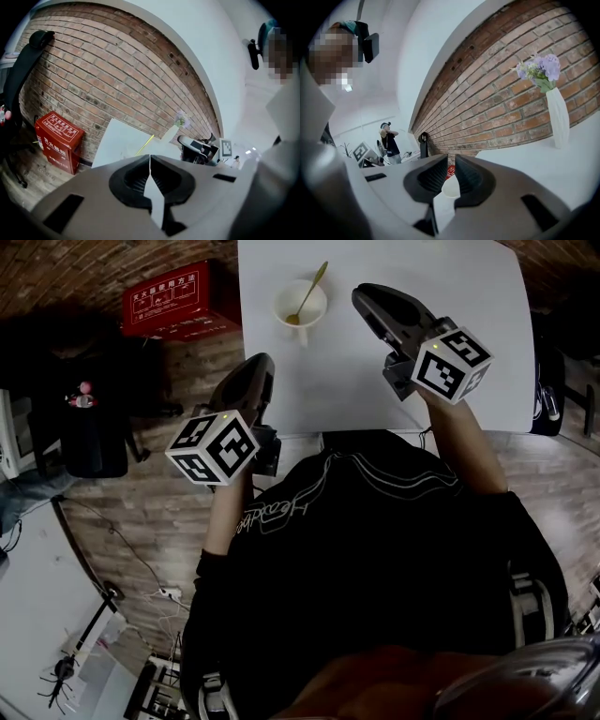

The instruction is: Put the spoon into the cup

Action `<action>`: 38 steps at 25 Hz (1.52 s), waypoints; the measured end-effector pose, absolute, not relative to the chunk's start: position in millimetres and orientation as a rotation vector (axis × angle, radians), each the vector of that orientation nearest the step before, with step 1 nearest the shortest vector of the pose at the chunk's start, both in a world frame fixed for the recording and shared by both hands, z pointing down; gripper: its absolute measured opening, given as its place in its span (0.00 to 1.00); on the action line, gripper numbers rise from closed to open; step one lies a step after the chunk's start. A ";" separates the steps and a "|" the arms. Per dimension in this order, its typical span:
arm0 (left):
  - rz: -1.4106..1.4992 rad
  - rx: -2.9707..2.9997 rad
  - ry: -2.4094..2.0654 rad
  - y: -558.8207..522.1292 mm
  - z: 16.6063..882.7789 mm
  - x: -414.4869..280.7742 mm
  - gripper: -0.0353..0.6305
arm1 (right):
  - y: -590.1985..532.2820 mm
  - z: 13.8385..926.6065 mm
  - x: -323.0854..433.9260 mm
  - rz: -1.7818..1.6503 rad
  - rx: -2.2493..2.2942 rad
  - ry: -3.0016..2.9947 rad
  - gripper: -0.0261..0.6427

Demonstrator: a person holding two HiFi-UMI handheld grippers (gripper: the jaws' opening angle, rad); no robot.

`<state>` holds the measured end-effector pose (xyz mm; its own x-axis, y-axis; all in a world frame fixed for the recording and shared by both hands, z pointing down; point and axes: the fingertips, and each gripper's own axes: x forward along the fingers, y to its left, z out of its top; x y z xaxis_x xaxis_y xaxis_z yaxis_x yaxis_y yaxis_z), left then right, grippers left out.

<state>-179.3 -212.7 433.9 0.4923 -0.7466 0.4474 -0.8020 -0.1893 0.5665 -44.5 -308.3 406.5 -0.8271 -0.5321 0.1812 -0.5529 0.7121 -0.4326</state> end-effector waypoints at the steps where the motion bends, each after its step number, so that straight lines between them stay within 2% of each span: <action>1: 0.084 1.972 -1.275 -208.3 428.7 -176.7 0.06 | -299.1 398.8 -44.2 0.731 0.896 -2.883 0.08; 9: 0.015 2.110 -1.238 -180.0 381.0 -159.7 0.06 | -227.5 351.2 -55.3 0.718 0.715 -3.022 0.05; 18: -0.022 2.241 -1.220 -149.6 348.3 -138.4 0.06 | -172.6 338.8 -58.4 0.721 0.575 -3.034 0.03; 38: -0.017 2.275 -1.243 -132.4 336.7 -138.6 0.06 | -158.8 339.1 -65.2 0.703 0.573 -3.018 0.03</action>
<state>-138.6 -132.4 336.7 0.5739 -0.7831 0.2395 -0.7761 -0.4268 0.4642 -65.2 -158.8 339.1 -0.9339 -0.3502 0.0723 -0.3461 0.8344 -0.4290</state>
